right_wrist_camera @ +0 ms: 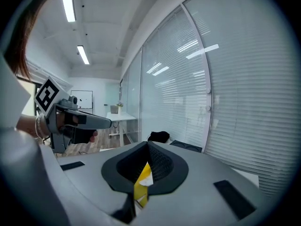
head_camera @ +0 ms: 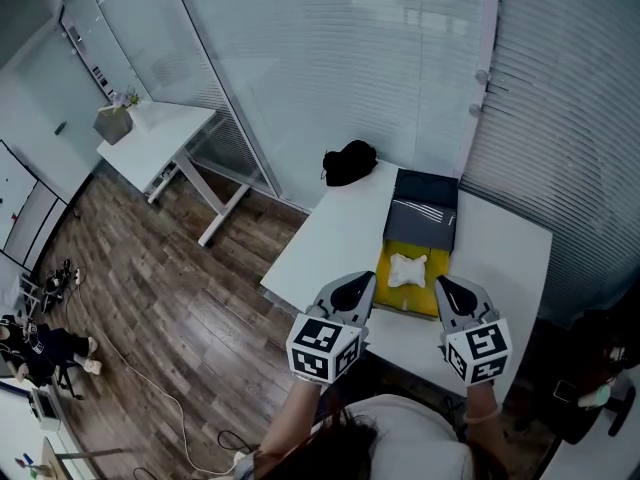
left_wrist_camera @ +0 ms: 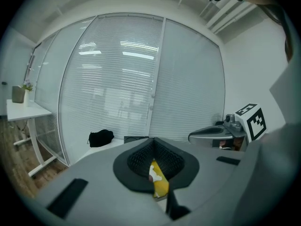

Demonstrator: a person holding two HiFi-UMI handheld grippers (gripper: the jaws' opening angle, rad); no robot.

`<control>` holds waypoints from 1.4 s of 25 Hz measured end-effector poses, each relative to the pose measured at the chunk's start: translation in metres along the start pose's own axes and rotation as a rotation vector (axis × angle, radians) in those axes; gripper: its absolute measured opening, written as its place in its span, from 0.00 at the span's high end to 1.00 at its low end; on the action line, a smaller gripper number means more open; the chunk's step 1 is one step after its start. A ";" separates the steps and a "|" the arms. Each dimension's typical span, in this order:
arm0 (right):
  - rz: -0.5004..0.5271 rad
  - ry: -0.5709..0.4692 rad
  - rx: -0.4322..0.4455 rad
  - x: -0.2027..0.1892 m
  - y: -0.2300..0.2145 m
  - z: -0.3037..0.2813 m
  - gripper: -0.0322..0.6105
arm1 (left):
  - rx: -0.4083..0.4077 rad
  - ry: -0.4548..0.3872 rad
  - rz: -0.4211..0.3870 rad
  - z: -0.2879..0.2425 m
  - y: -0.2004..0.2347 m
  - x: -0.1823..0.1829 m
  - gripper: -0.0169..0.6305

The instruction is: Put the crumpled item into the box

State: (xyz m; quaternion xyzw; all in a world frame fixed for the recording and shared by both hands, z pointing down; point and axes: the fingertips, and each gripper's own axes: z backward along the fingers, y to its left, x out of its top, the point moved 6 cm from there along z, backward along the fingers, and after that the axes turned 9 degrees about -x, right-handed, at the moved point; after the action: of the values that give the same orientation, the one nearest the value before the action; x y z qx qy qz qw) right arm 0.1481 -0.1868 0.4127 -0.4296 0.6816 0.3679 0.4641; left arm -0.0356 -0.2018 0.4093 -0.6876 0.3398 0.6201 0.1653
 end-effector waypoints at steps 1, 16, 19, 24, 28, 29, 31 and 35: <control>0.000 -0.009 0.000 0.001 0.000 0.003 0.91 | 0.000 0.000 -0.001 0.001 -0.002 -0.001 0.95; 0.016 -0.083 -0.011 0.006 0.006 0.045 0.91 | -0.002 0.004 -0.011 0.019 -0.035 -0.008 0.95; 0.018 -0.089 -0.016 0.007 0.006 0.050 0.91 | -0.007 0.007 -0.016 0.019 -0.039 -0.009 0.95; 0.018 -0.084 -0.029 0.005 0.004 0.054 0.91 | -0.014 0.014 -0.022 0.018 -0.042 -0.009 0.95; 0.010 -0.077 -0.036 0.002 0.005 0.053 0.91 | -0.020 0.019 -0.025 0.015 -0.041 -0.010 0.95; 0.010 -0.075 -0.038 0.001 0.005 0.053 0.91 | -0.023 0.020 -0.026 0.014 -0.041 -0.010 0.95; 0.011 -0.071 -0.043 0.001 0.004 0.053 0.91 | -0.027 0.024 -0.026 0.013 -0.041 -0.010 0.95; -0.003 -0.067 -0.043 0.001 0.002 0.052 0.91 | -0.031 0.032 -0.026 0.010 -0.040 -0.011 0.95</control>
State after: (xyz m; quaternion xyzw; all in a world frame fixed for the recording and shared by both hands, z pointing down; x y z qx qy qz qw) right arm 0.1623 -0.1396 0.3966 -0.4280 0.6571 0.3960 0.4776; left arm -0.0164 -0.1636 0.4107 -0.7042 0.3237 0.6121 0.1572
